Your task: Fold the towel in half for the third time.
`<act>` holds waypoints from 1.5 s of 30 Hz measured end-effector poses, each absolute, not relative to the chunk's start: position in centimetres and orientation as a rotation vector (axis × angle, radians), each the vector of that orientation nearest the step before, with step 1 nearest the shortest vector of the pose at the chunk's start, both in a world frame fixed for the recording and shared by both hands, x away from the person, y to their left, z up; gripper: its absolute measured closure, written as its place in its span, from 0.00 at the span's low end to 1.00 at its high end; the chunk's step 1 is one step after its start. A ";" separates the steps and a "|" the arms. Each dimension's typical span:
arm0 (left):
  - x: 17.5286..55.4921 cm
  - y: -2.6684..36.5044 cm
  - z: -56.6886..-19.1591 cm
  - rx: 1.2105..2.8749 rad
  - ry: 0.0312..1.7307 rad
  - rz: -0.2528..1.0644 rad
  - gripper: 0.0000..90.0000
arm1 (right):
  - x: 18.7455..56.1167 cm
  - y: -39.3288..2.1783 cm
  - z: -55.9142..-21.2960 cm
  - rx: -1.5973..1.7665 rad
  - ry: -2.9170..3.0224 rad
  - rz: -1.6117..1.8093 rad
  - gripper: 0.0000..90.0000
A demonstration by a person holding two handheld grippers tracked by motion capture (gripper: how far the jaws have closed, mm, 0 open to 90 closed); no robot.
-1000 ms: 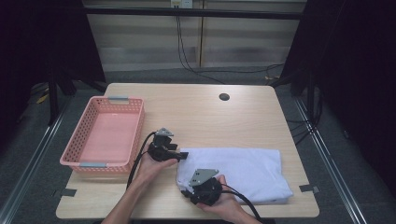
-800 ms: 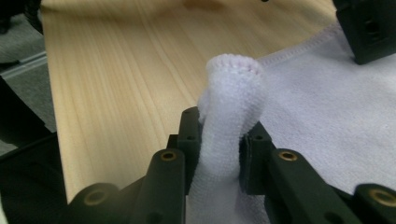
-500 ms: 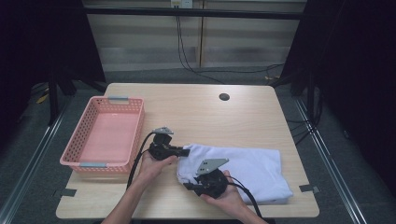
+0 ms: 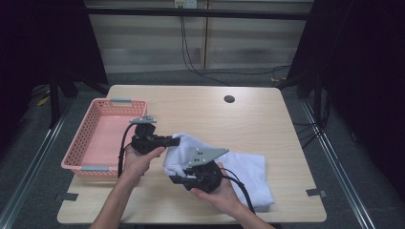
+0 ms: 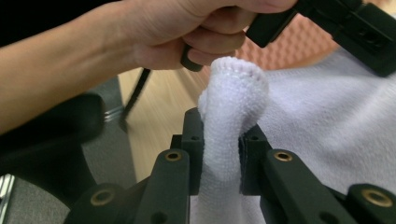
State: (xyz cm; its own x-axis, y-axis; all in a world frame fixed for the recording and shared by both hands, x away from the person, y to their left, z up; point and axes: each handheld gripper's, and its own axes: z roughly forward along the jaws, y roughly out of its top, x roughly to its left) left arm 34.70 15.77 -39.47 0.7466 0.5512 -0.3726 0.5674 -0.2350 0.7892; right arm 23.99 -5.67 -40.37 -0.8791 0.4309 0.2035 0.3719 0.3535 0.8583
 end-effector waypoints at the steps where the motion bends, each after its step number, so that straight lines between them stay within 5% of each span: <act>1: 34.6 16.6 -37.9 1.879 0.865 0.009 0.90 | 24.3 -4.7 -39.3 0.735 2.523 1.626 0.86; 12: 34.9 13.1 -39.9 1.949 0.858 0.020 0.89 | 23.8 -6.1 -40.7 0.833 2.444 1.679 0.86; 23: 36.1 2.8 -42.9 2.049 0.793 -0.077 0.87 | 21.6 -14.9 -43.2 1.051 2.300 1.596 0.83; 32: 36.2 -1.1 -45.9 2.083 0.791 -0.150 0.83 | 20.0 -19.2 -46.4 1.188 2.313 1.498 0.78; 40: 35.7 -4.1 -46.6 2.081 0.742 -0.202 0.75 | 18.8 -22.0 -47.1 1.235 2.334 1.375 0.52; 45: 35.4 -4.2 -45.6 2.041 0.697 -0.179 0.52 | 18.7 -23.1 -46.0 1.238 2.287 1.371 0.36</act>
